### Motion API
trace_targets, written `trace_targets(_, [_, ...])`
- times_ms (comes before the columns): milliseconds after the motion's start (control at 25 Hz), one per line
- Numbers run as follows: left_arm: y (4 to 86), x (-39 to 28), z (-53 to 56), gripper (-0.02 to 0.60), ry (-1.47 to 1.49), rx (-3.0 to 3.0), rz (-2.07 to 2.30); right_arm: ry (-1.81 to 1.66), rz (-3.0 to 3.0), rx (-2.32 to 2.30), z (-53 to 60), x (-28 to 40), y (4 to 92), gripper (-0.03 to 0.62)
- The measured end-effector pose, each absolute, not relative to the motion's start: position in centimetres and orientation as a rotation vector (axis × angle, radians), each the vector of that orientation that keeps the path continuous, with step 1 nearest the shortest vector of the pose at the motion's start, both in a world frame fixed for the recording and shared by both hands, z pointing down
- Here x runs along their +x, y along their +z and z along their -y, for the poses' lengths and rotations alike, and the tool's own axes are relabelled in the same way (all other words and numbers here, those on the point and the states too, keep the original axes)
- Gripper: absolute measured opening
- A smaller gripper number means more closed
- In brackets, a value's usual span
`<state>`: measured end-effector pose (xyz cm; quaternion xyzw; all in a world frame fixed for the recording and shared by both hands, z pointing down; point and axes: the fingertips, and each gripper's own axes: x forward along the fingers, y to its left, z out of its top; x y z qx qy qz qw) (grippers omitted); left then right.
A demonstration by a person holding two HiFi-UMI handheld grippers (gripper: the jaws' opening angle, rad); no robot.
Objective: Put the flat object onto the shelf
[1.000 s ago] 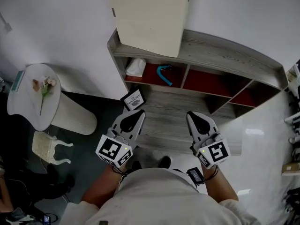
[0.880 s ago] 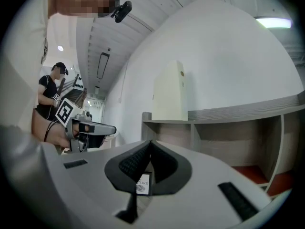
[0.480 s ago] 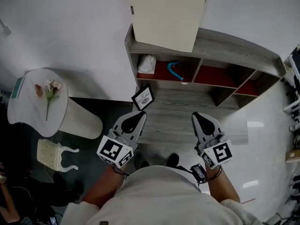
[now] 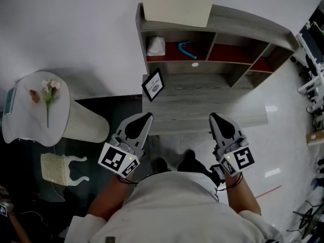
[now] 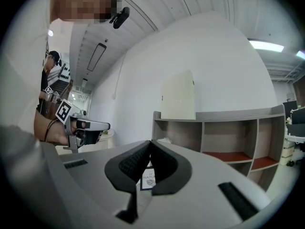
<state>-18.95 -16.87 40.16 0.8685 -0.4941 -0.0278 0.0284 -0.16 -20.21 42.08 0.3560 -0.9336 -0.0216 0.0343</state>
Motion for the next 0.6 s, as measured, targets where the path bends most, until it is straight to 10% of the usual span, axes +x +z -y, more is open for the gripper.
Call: trace_targets(600, [40.4, -13.8, 10.3, 0.012, -0.108, 2.640, 1.597, -0.056, 2.896, 0.943, 12.9, 4.8, 43.0, 0.018])
